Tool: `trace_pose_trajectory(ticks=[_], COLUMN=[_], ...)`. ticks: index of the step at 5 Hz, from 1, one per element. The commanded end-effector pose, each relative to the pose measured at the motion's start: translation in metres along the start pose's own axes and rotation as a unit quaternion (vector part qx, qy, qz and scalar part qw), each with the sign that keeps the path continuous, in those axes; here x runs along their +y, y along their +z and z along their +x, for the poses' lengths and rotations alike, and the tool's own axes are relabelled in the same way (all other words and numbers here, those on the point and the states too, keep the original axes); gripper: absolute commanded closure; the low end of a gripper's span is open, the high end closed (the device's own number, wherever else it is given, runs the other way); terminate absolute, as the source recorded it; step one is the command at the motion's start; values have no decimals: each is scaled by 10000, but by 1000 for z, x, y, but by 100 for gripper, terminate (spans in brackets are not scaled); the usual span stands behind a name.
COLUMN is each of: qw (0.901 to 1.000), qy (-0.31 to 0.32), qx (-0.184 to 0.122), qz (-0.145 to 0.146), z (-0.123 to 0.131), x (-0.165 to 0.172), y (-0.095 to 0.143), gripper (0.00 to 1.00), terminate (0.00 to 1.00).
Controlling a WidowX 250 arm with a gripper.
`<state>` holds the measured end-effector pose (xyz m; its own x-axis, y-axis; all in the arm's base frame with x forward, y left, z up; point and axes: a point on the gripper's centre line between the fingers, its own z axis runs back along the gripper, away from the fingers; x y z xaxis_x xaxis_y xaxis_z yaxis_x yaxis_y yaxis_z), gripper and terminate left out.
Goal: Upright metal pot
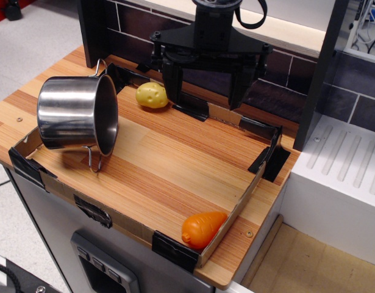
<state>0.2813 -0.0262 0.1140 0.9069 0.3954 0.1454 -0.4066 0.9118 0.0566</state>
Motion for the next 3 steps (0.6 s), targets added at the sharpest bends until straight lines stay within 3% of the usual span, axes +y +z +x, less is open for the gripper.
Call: trace_pose_trajectory(ticks=[1, 2, 3], qw=[10000, 10000, 9990], qy=[0, -54, -423], qx=[0, 6, 12], qz=[0, -73, 147], z=[0, 7, 18], x=[0, 14, 37], y=[0, 18, 33], gripper=[0, 0, 0], terminate=[0, 0, 0])
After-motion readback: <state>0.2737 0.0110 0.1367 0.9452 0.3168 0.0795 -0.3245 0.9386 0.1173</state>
